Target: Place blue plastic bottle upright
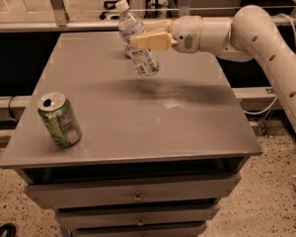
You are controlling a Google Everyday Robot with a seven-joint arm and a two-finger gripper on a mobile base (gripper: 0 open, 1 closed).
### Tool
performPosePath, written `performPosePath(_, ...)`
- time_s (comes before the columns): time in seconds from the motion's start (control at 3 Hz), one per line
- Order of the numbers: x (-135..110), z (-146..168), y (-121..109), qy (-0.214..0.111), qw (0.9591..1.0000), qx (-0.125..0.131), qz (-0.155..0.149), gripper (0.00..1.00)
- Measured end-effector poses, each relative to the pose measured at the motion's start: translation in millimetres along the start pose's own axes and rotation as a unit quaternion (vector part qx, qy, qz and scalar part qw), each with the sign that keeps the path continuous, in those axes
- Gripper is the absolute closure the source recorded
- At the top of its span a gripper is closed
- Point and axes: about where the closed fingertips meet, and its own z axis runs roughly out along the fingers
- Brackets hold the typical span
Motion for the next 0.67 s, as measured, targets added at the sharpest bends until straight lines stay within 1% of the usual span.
performPosePath(0.33,-6.0,-3.6,0.5,-0.034,0.9989,-0.018,-0.028,1.0)
performPosePath(0.67,-18.5,-21.3,8.4,-0.087,0.993,-0.041,-0.069,1.0)
